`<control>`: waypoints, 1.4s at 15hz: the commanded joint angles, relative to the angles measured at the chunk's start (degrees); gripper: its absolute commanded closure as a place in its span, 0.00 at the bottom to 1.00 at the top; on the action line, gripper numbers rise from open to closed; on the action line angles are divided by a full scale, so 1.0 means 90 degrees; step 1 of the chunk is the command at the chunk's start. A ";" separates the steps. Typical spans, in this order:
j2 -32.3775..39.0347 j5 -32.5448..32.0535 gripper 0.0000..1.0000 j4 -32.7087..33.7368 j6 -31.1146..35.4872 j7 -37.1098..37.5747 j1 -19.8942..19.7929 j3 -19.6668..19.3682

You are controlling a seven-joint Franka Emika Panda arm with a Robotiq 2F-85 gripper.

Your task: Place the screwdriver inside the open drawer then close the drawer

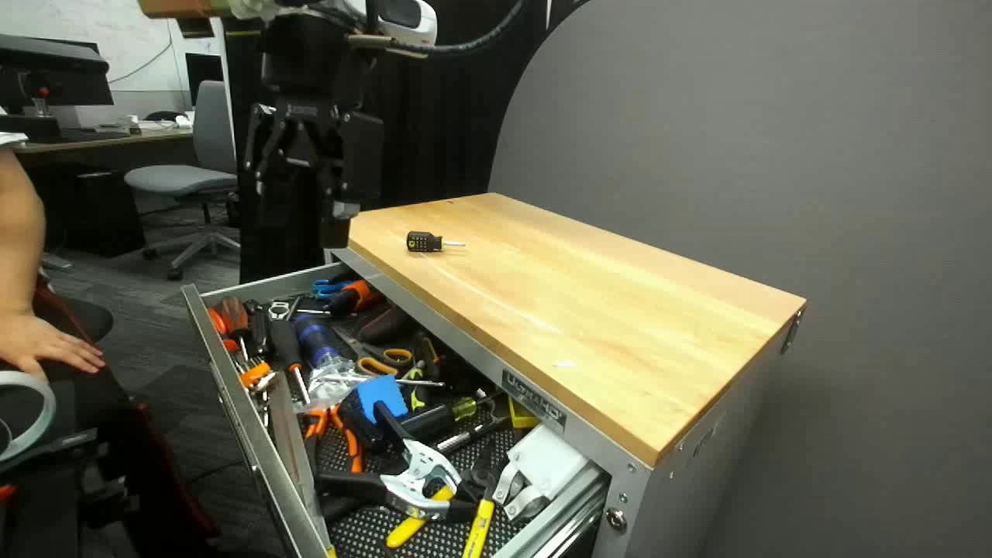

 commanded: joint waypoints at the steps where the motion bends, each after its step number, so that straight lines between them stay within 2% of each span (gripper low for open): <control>1: 0.0000 -0.0007 0.00 0.0027 -0.0010 0.0008 0.0045 -0.0041; 5: -0.0016 0.0127 0.00 0.0024 0.0151 0.0117 -0.0008 -0.0109; 6: 0.0037 0.0132 0.00 -0.0019 0.0395 0.0591 -0.0050 -0.0088; 7: 0.0175 -0.0095 0.00 -0.0086 0.0698 0.1240 -0.0022 0.0072; 10: 0.0704 0.0215 0.00 -0.0204 0.1973 0.2583 0.0269 0.0446; 13: 0.1473 0.0436 0.00 -0.0002 0.3299 0.3737 0.0642 0.0847; 15: 0.2033 0.0461 0.00 0.0234 0.4154 0.4353 0.0863 0.0958; 17: 0.2502 0.0448 0.00 0.0499 0.4793 0.4799 0.1090 0.0924; 19: 0.2710 0.0599 0.00 0.0750 0.5008 0.4964 0.1250 0.0824; 21: 0.2858 0.0393 0.00 0.1021 0.5124 0.5408 0.1435 0.0602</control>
